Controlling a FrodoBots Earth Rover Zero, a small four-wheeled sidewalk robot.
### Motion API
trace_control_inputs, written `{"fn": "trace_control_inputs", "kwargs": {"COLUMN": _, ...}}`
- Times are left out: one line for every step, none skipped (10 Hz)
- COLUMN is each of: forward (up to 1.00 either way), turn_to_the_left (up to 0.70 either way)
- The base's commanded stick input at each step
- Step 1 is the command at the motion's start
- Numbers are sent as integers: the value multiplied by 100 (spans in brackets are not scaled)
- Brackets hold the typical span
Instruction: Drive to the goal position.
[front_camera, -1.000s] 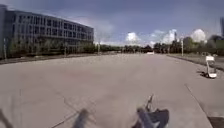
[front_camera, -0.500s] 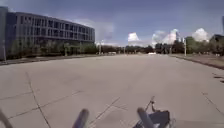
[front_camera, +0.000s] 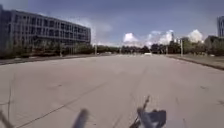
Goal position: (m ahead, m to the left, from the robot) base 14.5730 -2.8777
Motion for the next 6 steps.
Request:
{"fn": "trace_control_inputs", "kwargs": {"forward": 100, "turn_to_the_left": -1}}
{"fn": "trace_control_inputs", "kwargs": {"forward": 100, "turn_to_the_left": -7}}
{"fn": "trace_control_inputs", "kwargs": {"forward": 100, "turn_to_the_left": -32}}
{"fn": "trace_control_inputs", "kwargs": {"forward": 100, "turn_to_the_left": -41}}
{"fn": "trace_control_inputs", "kwargs": {"forward": 100, "turn_to_the_left": -41}}
{"fn": "trace_control_inputs", "kwargs": {"forward": 100, "turn_to_the_left": -13}}
